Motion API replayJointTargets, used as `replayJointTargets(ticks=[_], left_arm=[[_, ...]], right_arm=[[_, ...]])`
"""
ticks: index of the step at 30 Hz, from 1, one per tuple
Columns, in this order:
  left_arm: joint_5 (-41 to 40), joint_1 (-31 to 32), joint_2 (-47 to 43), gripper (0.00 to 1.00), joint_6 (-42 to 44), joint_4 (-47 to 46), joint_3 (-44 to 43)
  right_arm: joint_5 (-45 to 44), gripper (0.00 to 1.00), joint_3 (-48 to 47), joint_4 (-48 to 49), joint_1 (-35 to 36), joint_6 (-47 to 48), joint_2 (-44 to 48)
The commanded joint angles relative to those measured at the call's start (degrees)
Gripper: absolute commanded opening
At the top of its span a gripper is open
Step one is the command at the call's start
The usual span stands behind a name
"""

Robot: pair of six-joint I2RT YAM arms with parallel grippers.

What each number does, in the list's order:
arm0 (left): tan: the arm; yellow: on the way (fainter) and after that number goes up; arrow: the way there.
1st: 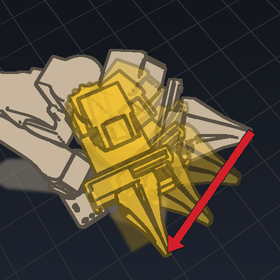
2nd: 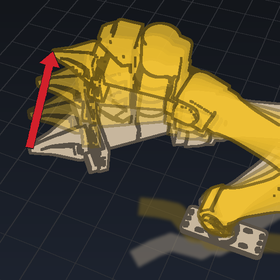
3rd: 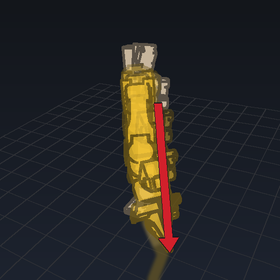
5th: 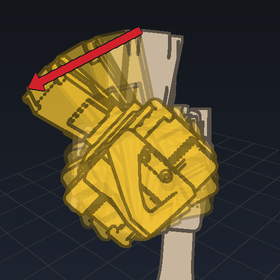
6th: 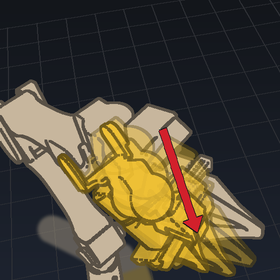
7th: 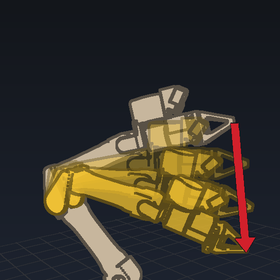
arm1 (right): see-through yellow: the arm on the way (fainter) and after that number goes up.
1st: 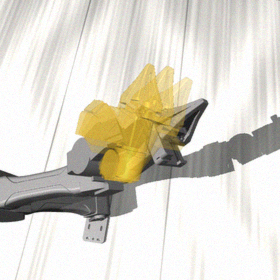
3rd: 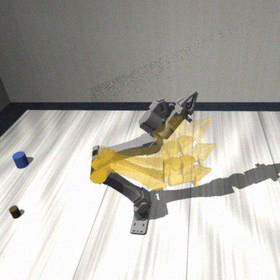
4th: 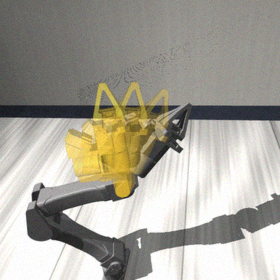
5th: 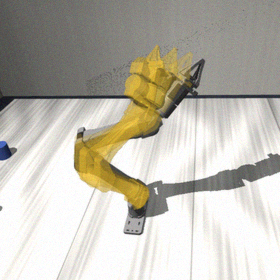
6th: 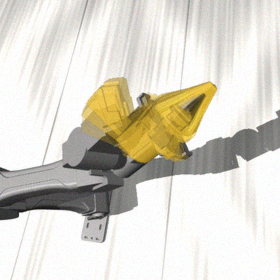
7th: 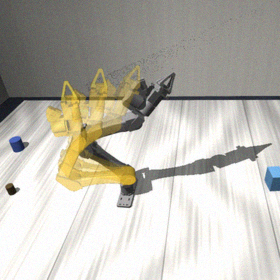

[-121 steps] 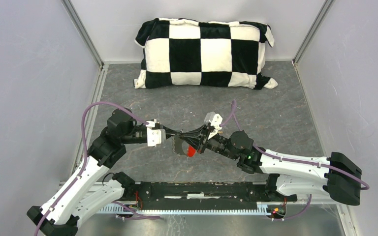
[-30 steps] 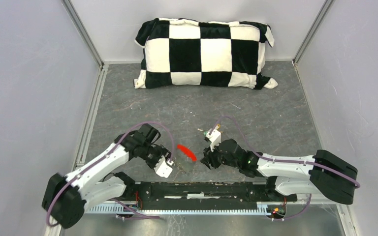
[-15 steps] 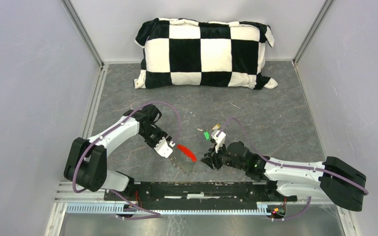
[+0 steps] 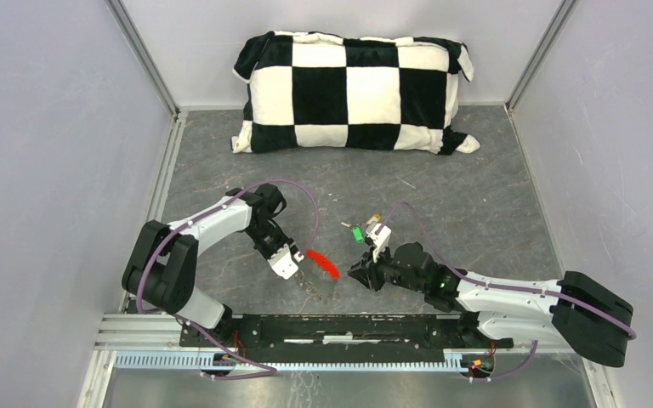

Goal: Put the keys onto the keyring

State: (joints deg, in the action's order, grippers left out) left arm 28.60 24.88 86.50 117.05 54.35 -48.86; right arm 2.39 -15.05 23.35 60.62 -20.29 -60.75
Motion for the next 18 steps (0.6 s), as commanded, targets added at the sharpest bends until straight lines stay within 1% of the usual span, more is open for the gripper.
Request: replayJointTargets(ticks=[1,5,12,18], left_arm=[[1.3,0.4,1.4,0.38,4.2,-1.0,-2.3],[1.4,0.4,1.7,0.37,4.5,-1.0,-2.5],[1.7,0.5,2.0,0.32,5.9,-1.1,-1.4],[1.9,0.8,2.7,0.30,5.8,-1.0,-1.5]], right_arm=[[1.6,0.24,0.6,3.9,-0.2,-0.8,-0.2],[1.8,0.23,1.0,4.4,-0.3,-1.3,-0.3],[2.2,0.19,0.6,4.3,-0.3,-1.5,-0.7],[2.0,0.15,1.1,4.5,-0.4,-1.7,-1.0]])
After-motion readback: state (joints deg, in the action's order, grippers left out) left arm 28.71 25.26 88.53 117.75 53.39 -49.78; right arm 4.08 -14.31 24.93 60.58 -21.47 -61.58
